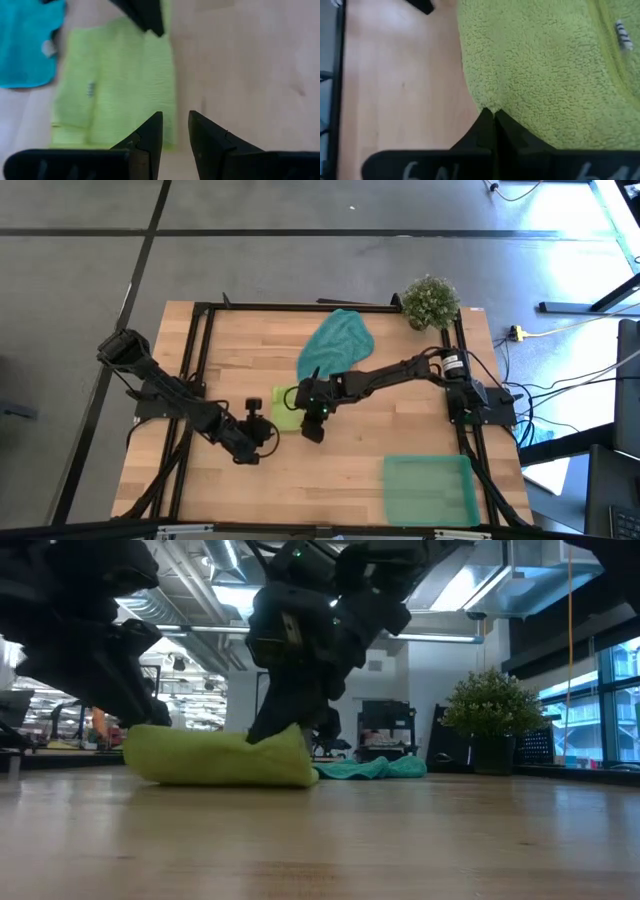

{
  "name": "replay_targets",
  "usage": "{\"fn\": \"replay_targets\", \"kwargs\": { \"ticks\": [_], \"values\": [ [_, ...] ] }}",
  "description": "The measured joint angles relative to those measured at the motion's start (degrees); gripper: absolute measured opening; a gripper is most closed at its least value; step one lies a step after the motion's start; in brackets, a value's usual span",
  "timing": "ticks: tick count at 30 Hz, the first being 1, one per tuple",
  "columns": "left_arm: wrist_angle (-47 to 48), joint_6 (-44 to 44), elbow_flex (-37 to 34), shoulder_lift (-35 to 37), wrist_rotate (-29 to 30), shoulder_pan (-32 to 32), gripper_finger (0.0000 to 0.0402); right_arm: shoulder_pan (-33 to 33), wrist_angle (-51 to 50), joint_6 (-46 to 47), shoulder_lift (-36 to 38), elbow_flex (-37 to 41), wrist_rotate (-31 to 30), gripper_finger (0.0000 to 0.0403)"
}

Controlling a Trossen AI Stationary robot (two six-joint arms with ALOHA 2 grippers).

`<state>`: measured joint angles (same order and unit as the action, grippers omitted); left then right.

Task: Roll microfiber towels into tight, uniform cylinder then place into a basket
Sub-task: Roll the green microfiber cloth

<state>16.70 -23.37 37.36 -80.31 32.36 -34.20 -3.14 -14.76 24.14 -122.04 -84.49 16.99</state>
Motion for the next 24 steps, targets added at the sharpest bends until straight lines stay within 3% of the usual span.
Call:
{"fn": "replay_targets", "kwargs": {
  "ticks": [15, 24],
  "values": [
    [0.8, 3.1, 0.0, 0.0, 1.5, 3.2, 0.0089, 6.8, -0.6, 8.3, 0.1, 0.0, 13.3, 0.0002],
    [0.8, 4.5, 0.0, 0.0, 1.5, 3.1, 0.0089, 12.1, -1.6, 16.2, 0.1, 0.8, 14.7, 0.0002]
  ]
}}
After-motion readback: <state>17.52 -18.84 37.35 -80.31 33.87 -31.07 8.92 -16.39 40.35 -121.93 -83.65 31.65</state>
